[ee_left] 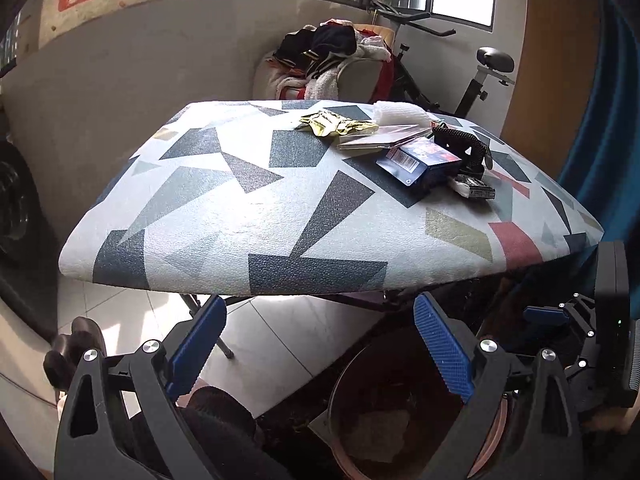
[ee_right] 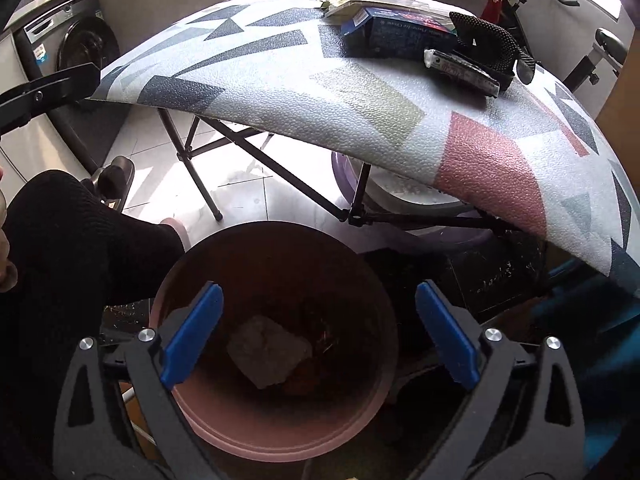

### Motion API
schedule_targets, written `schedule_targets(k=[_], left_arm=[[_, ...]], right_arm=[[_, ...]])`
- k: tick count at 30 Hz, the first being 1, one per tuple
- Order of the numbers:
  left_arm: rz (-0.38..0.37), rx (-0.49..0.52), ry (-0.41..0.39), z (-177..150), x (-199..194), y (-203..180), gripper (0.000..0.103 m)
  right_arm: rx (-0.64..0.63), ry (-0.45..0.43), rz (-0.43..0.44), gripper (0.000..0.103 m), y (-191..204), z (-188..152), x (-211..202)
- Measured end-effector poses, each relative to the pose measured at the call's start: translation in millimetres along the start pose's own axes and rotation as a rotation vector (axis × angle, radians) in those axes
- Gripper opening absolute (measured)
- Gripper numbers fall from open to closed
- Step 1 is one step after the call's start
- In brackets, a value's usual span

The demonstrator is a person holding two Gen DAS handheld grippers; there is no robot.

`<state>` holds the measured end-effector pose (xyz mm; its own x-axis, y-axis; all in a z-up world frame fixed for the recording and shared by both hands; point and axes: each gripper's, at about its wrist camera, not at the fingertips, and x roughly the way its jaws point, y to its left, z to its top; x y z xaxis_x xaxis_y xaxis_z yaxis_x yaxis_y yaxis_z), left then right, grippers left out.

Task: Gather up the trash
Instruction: 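Lower the red can into the brown bin and open the right gripper, then grasp the black Face tissue pack with the right gripper and lift it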

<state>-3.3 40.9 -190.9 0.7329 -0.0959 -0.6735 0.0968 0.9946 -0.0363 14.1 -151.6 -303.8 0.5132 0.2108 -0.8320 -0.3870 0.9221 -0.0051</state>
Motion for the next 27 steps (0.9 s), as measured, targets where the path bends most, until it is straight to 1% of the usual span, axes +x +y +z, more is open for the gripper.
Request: schedule_targets(k=[5, 12, 14, 17, 22, 26, 27], left_arm=[[0.005, 0.025, 0.006, -1, 2, -5, 0.093], [0.01, 0.021, 0.003, 0, 2, -4, 0.093], [0.012, 0.02, 0.002, 0, 3, -4, 0.093], [0.015, 0.026, 0.003, 0, 4, -5, 0.093], [0.019, 0.031, 0.004, 0, 5, -6, 0.093], [0.029, 0.013, 0.006, 1, 8, -4, 0.093], [0.034, 0.008, 0.008, 1, 9, -3, 0.093]], right_arm=[[0.012, -0.051, -0.013, 0.097, -3, 3, -8], [0.054, -0.178, 0.003, 0.097, -15, 8, -23], [0.085, -0.179, 0.019, 0.097, -22, 10, -22], [0.133, -0.17, 0.016, 0.097, -31, 10, -20], [0.197, -0.243, 0.037, 0.097, -45, 12, -28], [0.208, -0.254, 0.056, 0.097, -58, 27, -29], [0.203, -0.263, 0.036, 0.097, -61, 33, -29]])
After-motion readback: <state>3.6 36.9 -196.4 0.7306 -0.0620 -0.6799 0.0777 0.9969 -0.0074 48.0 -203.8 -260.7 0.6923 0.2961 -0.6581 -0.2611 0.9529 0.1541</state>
